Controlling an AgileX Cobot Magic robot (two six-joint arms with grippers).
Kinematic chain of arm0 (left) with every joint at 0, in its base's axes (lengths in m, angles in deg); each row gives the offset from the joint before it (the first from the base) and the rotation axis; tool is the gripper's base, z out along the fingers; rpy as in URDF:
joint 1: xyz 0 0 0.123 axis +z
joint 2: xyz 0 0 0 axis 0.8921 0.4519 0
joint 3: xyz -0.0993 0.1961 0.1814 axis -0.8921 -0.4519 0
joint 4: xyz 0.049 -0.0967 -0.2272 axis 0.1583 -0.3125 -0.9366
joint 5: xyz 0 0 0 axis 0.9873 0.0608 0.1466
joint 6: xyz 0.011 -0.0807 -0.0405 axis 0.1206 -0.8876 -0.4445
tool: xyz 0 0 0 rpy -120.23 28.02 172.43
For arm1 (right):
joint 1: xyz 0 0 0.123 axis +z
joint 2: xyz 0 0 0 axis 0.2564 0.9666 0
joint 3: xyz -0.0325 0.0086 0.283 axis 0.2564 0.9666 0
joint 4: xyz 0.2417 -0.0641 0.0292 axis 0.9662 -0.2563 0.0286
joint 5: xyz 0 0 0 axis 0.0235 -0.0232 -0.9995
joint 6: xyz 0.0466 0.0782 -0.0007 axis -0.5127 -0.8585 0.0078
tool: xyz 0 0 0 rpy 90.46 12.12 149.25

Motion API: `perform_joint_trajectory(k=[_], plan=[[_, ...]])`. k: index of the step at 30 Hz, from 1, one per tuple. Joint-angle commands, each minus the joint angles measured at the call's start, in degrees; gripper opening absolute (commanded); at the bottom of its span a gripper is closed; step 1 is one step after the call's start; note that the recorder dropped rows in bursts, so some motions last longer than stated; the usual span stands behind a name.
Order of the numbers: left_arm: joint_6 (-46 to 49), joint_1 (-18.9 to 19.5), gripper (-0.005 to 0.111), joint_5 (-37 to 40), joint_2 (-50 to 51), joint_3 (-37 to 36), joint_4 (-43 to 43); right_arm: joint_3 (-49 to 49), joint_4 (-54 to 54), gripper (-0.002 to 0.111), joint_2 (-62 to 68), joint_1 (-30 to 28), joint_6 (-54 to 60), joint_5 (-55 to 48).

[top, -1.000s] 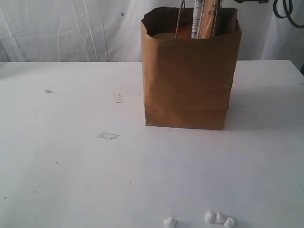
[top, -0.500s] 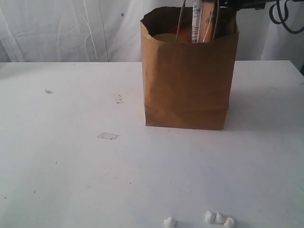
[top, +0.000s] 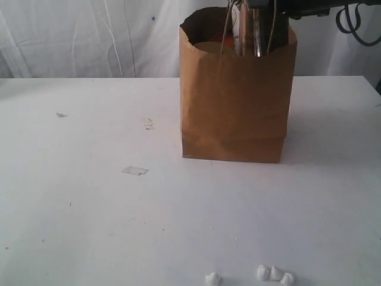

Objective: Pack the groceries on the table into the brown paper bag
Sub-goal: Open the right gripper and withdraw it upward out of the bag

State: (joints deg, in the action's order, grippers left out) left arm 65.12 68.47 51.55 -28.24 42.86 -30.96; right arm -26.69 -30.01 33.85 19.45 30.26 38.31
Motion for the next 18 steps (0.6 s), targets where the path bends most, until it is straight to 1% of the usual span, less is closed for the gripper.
perform_joint_trajectory(k=[1, 3, 12, 18], plan=[[0.0, -0.3, 0.000, 0.2, -0.2, -0.1, -0.3, -0.4, 0.2, 0.046, -0.7, 0.1, 0.8, 0.0], [0.0, -0.3, 0.000, 0.2, -0.2, -0.1, -0.3, -0.4, 0.2, 0.048, -0.7, 0.1, 0.8, 0.0], [0.0, -0.3, 0.000, 0.2, -0.2, -0.1, -0.3, -0.4, 0.2, 0.048, -0.7, 0.1, 0.8, -0.1], [0.0, -0.3, 0.000, 0.2, -0.2, -0.1, -0.3, -0.5, 0.2, 0.048, -3.2, 0.1, 0.8, 0.0]])
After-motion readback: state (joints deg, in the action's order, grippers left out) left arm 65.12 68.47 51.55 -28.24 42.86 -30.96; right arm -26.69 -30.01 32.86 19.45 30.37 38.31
